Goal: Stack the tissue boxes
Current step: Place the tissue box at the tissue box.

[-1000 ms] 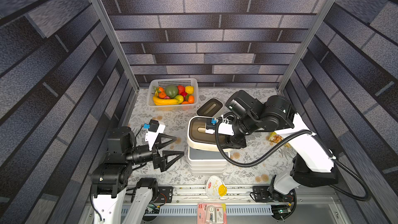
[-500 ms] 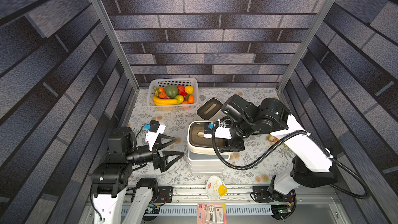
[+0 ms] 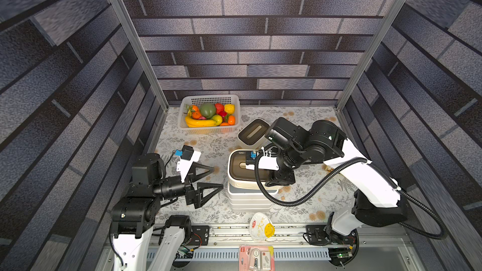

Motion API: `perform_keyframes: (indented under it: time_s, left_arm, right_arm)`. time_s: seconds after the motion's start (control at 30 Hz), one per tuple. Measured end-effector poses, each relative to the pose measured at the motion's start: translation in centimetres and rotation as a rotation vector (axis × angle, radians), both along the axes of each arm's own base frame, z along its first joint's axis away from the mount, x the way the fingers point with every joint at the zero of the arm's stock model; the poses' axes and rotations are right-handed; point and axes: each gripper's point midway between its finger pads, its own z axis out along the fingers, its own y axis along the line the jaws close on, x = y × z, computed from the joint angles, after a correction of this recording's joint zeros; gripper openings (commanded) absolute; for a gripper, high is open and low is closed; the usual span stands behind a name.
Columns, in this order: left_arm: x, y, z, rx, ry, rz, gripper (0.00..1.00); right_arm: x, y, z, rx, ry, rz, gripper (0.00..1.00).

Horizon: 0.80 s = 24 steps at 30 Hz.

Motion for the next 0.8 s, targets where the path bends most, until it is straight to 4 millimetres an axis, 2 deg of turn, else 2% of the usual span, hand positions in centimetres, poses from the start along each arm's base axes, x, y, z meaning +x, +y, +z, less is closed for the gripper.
perform_keyframes:
  time_s: [0.8]
  left_arm:
    - [0.03, -0.05, -0.75, -0.001, 0.052, -0.006, 1.00]
  right_arm:
    - [-0.68, 0.24, 0.06, 0.008, 0.019, 0.020, 0.44]
